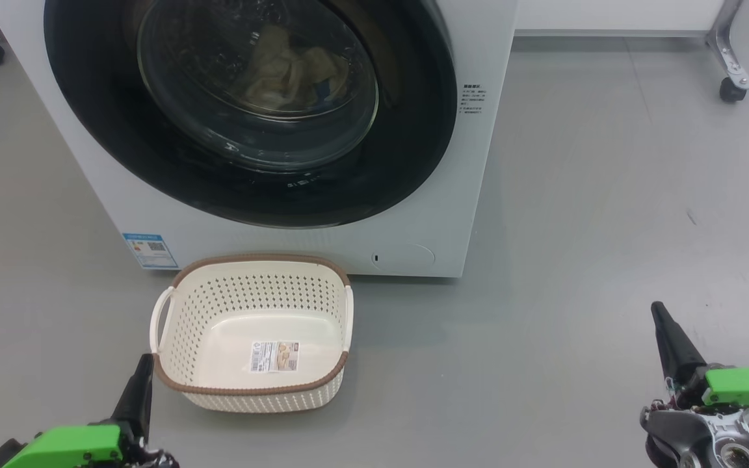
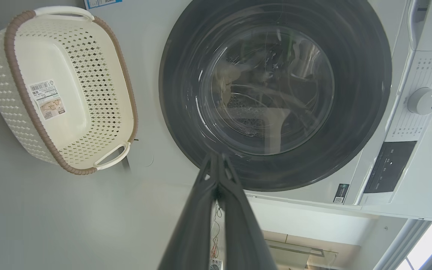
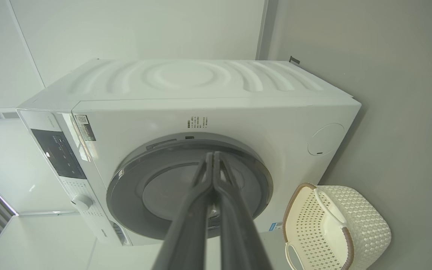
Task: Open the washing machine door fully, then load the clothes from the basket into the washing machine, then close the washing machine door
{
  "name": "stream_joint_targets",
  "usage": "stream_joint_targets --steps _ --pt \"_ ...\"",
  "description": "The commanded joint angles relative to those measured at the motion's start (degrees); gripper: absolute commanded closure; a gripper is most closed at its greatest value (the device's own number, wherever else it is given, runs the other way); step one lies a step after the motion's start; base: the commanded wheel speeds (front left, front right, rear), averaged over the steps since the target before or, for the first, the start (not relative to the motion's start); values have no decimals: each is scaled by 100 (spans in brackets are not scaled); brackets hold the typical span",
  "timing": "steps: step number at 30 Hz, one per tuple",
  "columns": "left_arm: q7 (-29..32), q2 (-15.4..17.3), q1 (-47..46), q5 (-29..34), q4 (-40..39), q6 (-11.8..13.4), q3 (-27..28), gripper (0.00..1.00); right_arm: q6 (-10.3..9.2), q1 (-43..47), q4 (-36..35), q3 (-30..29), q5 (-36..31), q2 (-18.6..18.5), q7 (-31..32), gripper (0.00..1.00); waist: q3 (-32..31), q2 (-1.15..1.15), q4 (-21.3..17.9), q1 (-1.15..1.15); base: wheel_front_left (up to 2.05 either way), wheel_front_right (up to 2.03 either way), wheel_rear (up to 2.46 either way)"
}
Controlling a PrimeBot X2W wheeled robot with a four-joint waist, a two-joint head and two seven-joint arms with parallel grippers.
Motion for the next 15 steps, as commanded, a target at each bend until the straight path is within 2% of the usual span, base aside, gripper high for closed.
stream_joint_targets --steps 1,4,15 --pt "54 54 -282 -138 -224 -38 232 100 19 -385 -158 97 148 -148 41 100 -2 0 -4 0 0 0 0" --pt "101 52 -291 -321 -244 -44 282 100 20 -423 -140 95 333 -151 71 100 -10 0 -20 0 0 0 0" --pt "110 45 -291 -312 -244 -44 293 100 20 -424 -139 82 322 -142 82 100 -10 0 -20 0 0 0 0"
